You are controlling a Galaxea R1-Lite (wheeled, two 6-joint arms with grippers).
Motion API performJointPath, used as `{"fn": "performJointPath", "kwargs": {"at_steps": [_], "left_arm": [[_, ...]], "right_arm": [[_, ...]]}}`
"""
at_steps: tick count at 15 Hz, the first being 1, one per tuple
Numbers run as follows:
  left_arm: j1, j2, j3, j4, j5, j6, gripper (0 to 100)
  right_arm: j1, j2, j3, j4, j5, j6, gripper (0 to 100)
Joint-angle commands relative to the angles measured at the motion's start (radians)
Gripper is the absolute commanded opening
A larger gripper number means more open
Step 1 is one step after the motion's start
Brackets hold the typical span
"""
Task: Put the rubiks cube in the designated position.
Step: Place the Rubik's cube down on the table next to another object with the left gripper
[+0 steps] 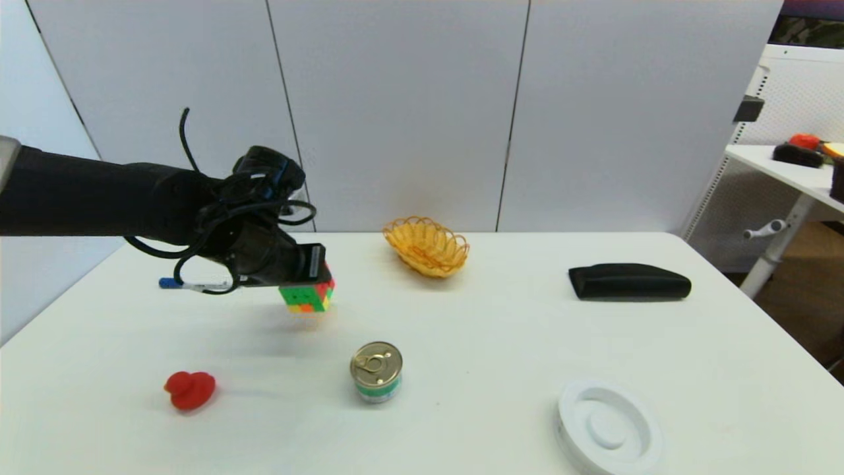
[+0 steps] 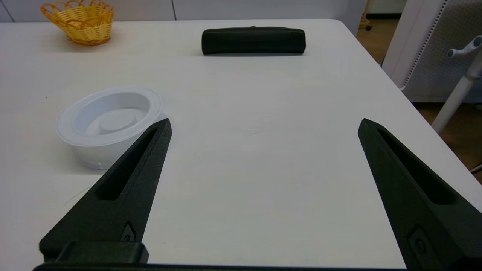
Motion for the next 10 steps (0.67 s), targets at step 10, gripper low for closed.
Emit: {"fn": "performJointPath", "kwargs": {"at_steps": [10], "left_arm": [[-0.391,0.241,-0.454,-0.005,-0.016,-0.054,0]], "right_arm": [[0.000,0.001,0.002,0.000,0.000,0.000,100]]}}
